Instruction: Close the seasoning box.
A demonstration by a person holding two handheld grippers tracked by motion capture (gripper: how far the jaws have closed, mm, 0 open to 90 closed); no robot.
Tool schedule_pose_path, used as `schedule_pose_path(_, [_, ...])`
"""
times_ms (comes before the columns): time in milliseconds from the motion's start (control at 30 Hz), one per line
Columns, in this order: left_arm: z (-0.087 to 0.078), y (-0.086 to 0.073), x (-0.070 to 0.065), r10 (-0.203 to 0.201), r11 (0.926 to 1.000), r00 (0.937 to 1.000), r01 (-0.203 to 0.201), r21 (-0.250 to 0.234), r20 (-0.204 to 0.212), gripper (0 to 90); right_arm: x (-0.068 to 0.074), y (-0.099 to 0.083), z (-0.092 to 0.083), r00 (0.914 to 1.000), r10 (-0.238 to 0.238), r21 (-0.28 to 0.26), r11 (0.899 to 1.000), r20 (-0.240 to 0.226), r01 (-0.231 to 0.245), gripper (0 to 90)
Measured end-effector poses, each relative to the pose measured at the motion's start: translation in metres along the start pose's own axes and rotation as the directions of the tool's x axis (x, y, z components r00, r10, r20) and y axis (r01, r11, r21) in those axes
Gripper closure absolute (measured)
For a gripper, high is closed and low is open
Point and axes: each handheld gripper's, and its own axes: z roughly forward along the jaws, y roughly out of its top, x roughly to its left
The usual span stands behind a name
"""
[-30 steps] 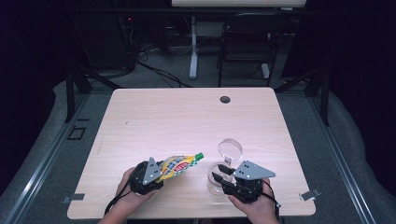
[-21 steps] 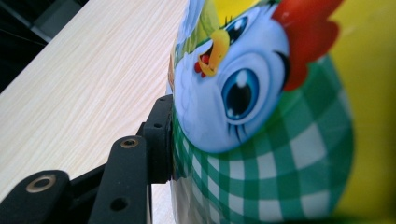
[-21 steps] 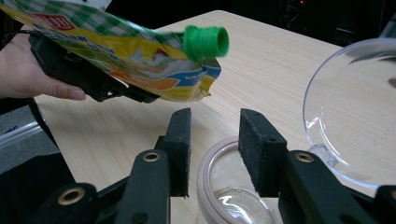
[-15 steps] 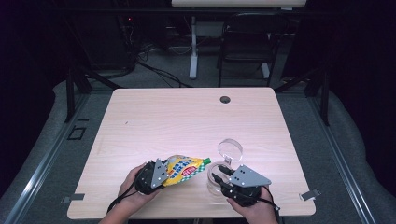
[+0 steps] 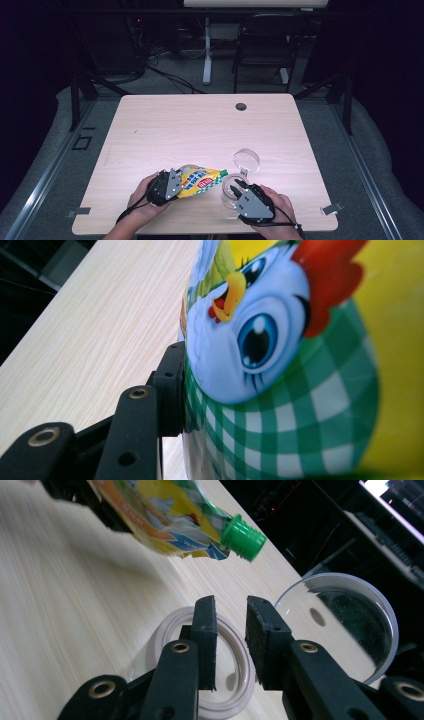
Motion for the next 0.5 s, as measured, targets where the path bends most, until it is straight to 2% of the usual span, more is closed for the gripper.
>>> schedule_pose_path(133, [0.001, -0.001, 0.0, 0.006, 0.9999, 0.9999, -0.006, 0.011, -0.009, 55.5, 0.009, 0.001, -0.001, 0.9944, -0.098, 0.019, 0.995, 0.04, 0.098, 76.5])
schedule_pose_path(200, [0.001, -0.002, 0.0, 0.019, 0.9996, 0.9996, -0.019, 0.019, -0.019, 55.5, 0.011, 0.002, -0.002, 0.9907, -0.123, 0.015, 0.992, 0.058, 0.123, 77.0])
schedule_pose_path(300, [0.001, -0.003, 0.0, 0.034, 0.9991, 0.9987, -0.033, 0.028, -0.037, 55.5, 0.012, 0.004, -0.002, 0.9846, -0.156, 0.024, 0.988, 0.078, 0.155, 77.7])
schedule_pose_path(500, [0.002, -0.003, -0.001, 0.067, 0.997, 0.9961, -0.064, 0.043, -0.057, 55.5, 0.015, 0.006, 0.001, 0.9813, -0.175, 0.023, 0.985, 0.081, 0.173, 77.4])
